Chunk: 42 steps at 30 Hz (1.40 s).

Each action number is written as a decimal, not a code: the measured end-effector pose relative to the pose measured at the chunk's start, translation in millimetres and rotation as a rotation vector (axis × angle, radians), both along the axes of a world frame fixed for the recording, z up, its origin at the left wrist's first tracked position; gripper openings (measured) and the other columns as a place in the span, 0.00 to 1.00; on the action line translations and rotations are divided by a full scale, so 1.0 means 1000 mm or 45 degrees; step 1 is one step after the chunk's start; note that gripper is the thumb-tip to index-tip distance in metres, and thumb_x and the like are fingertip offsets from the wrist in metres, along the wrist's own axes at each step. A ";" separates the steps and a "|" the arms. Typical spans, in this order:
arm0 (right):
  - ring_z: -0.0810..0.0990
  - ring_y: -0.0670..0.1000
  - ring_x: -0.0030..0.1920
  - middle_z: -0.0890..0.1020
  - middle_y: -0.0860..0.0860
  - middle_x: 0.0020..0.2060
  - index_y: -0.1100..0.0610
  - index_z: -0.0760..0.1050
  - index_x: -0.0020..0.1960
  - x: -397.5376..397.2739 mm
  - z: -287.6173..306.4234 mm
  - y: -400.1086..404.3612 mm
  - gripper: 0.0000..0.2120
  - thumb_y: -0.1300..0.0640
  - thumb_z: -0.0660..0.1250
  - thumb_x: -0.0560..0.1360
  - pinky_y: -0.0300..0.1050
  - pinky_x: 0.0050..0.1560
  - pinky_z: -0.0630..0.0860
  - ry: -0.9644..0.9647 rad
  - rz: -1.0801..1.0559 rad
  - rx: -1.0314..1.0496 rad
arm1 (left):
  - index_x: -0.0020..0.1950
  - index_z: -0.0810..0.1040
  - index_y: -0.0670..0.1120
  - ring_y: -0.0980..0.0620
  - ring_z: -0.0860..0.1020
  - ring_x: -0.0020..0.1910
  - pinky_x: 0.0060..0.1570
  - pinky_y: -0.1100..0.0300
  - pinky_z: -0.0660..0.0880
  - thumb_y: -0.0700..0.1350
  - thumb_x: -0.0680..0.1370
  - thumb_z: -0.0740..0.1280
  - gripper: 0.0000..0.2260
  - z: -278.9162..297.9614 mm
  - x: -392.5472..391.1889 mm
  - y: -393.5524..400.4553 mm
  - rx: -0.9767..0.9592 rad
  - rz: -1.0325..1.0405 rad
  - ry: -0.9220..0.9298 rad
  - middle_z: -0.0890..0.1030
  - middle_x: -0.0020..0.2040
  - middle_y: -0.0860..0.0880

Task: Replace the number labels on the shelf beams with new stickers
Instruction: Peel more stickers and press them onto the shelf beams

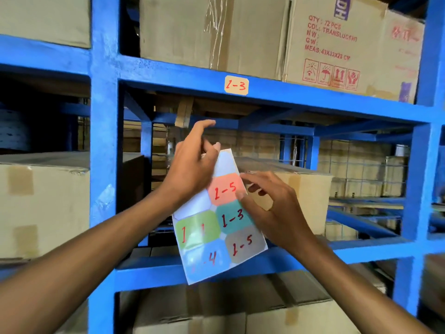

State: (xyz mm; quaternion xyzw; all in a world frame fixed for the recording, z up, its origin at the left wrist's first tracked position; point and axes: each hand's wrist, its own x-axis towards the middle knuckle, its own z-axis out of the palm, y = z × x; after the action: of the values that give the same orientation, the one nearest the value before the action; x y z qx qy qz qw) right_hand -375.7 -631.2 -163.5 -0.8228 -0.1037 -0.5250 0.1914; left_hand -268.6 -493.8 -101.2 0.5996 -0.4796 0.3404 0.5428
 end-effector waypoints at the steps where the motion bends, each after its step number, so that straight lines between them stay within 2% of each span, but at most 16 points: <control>1: 0.80 0.47 0.44 0.81 0.48 0.47 0.52 0.77 0.58 -0.004 0.001 0.000 0.12 0.52 0.65 0.75 0.39 0.42 0.79 0.018 0.102 0.144 | 0.65 0.69 0.47 0.53 0.69 0.29 0.32 0.52 0.70 0.40 0.78 0.63 0.15 -0.001 -0.006 0.001 0.021 -0.048 -0.008 0.70 0.30 0.50; 2: 0.81 0.47 0.44 0.82 0.48 0.46 0.54 0.78 0.57 -0.007 0.003 0.002 0.11 0.54 0.67 0.75 0.39 0.43 0.79 0.046 0.218 0.315 | 0.64 0.69 0.47 0.51 0.69 0.28 0.31 0.50 0.70 0.39 0.78 0.63 0.15 -0.003 -0.011 0.002 0.058 -0.101 -0.015 0.70 0.30 0.49; 4: 0.81 0.45 0.41 0.85 0.46 0.40 0.55 0.81 0.51 -0.017 0.011 0.001 0.07 0.60 0.67 0.74 0.36 0.43 0.77 0.081 0.377 0.539 | 0.63 0.70 0.50 0.53 0.69 0.28 0.29 0.53 0.70 0.40 0.78 0.64 0.15 -0.006 -0.021 0.003 0.161 -0.183 -0.018 0.71 0.30 0.50; 7: 0.79 0.44 0.33 0.83 0.46 0.30 0.56 0.82 0.38 -0.037 0.021 -0.005 0.10 0.65 0.66 0.74 0.35 0.38 0.77 0.247 0.506 0.580 | 0.64 0.71 0.49 0.61 0.69 0.27 0.29 0.66 0.68 0.41 0.77 0.64 0.15 -0.011 -0.036 0.005 0.288 -0.227 -0.004 0.72 0.28 0.58; 11: 0.77 0.45 0.30 0.82 0.50 0.28 0.61 0.82 0.39 -0.061 0.018 -0.007 0.06 0.64 0.68 0.73 0.35 0.34 0.76 0.609 0.679 0.595 | 0.61 0.73 0.46 0.61 0.69 0.27 0.30 0.67 0.66 0.40 0.77 0.65 0.13 -0.017 -0.063 0.014 0.444 -0.170 -0.043 0.72 0.28 0.57; 13: 0.77 0.45 0.28 0.82 0.49 0.27 0.62 0.81 0.39 -0.068 0.013 -0.004 0.05 0.66 0.68 0.73 0.35 0.33 0.76 0.639 0.719 0.621 | 0.58 0.75 0.45 0.61 0.71 0.31 0.35 0.65 0.66 0.41 0.77 0.65 0.10 -0.020 -0.075 0.019 0.502 -0.013 -0.171 0.74 0.33 0.55; 15: 0.77 0.45 0.28 0.82 0.50 0.27 0.62 0.81 0.39 -0.074 0.009 -0.002 0.06 0.67 0.68 0.73 0.35 0.32 0.76 0.563 0.714 0.687 | 0.55 0.78 0.47 0.55 0.73 0.44 0.45 0.56 0.65 0.47 0.77 0.65 0.09 -0.024 -0.085 0.023 0.485 0.385 -0.409 0.78 0.43 0.50; 17: 0.78 0.46 0.28 0.82 0.51 0.27 0.62 0.81 0.39 -0.078 0.008 -0.002 0.06 0.68 0.68 0.73 0.36 0.32 0.78 0.450 0.692 0.739 | 0.47 0.80 0.49 0.50 0.72 0.47 0.46 0.53 0.61 0.51 0.76 0.65 0.08 -0.029 -0.101 0.027 0.397 0.574 -0.486 0.77 0.43 0.51; 20: 0.81 0.47 0.28 0.83 0.53 0.27 0.63 0.80 0.38 -0.084 0.005 -0.001 0.06 0.69 0.68 0.72 0.37 0.33 0.80 0.363 0.701 0.816 | 0.37 0.82 0.47 0.52 0.76 0.40 0.42 0.52 0.70 0.50 0.73 0.69 0.08 -0.042 -0.128 0.028 0.432 0.454 -0.302 0.78 0.37 0.54; 23: 0.83 0.49 0.30 0.84 0.54 0.28 0.64 0.80 0.39 -0.090 0.001 0.003 0.04 0.70 0.68 0.71 0.38 0.34 0.81 0.306 0.749 0.883 | 0.38 0.84 0.45 0.54 0.79 0.36 0.39 0.56 0.76 0.45 0.71 0.72 0.05 -0.052 -0.139 0.024 0.425 0.375 -0.036 0.82 0.36 0.50; 26: 0.83 0.49 0.30 0.84 0.53 0.28 0.62 0.81 0.40 -0.097 -0.002 0.007 0.05 0.70 0.69 0.71 0.37 0.33 0.80 0.237 0.750 0.888 | 0.39 0.86 0.45 0.58 0.78 0.33 0.33 0.66 0.74 0.43 0.72 0.72 0.04 -0.057 -0.140 0.023 0.401 0.251 0.126 0.83 0.34 0.49; 28: 0.82 0.48 0.30 0.84 0.52 0.29 0.59 0.82 0.39 -0.100 -0.004 0.010 0.06 0.69 0.70 0.70 0.36 0.32 0.79 0.202 0.689 0.839 | 0.40 0.86 0.47 0.61 0.77 0.31 0.29 0.71 0.71 0.42 0.72 0.72 0.03 -0.060 -0.141 0.023 0.376 0.130 0.213 0.82 0.31 0.54; 31: 0.82 0.48 0.31 0.85 0.54 0.31 0.59 0.82 0.41 -0.103 -0.007 0.010 0.04 0.66 0.71 0.70 0.37 0.32 0.78 0.159 0.580 0.741 | 0.41 0.86 0.48 0.64 0.79 0.33 0.31 0.75 0.70 0.41 0.73 0.71 0.05 -0.063 -0.141 0.020 0.316 -0.027 0.359 0.82 0.31 0.60; 34: 0.82 0.48 0.31 0.84 0.54 0.32 0.60 0.83 0.43 -0.105 -0.008 0.009 0.03 0.65 0.71 0.70 0.36 0.32 0.78 0.125 0.485 0.616 | 0.39 0.85 0.51 0.62 0.80 0.33 0.31 0.74 0.71 0.42 0.73 0.71 0.05 -0.064 -0.143 0.018 0.268 -0.072 0.401 0.83 0.32 0.59; 39: 0.82 0.46 0.31 0.84 0.50 0.33 0.60 0.83 0.45 -0.109 -0.013 0.007 0.04 0.64 0.70 0.72 0.33 0.34 0.77 0.090 0.373 0.482 | 0.39 0.86 0.50 0.50 0.80 0.35 0.33 0.63 0.75 0.44 0.72 0.71 0.05 -0.064 -0.149 0.015 0.266 -0.055 0.387 0.84 0.33 0.52; 42: 0.81 0.42 0.31 0.82 0.47 0.32 0.60 0.83 0.46 -0.113 -0.016 0.008 0.04 0.63 0.70 0.72 0.32 0.35 0.77 0.076 0.320 0.424 | 0.41 0.86 0.45 0.61 0.78 0.31 0.30 0.72 0.70 0.42 0.72 0.71 0.04 -0.064 -0.152 0.012 0.300 -0.011 0.334 0.81 0.28 0.57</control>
State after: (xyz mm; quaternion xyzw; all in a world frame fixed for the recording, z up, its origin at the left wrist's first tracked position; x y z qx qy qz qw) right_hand -488.5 -623.5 -179.3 -0.7756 -0.1116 -0.4823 0.3916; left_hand -420.7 -481.4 -165.5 0.6962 -0.4439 0.1982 0.5281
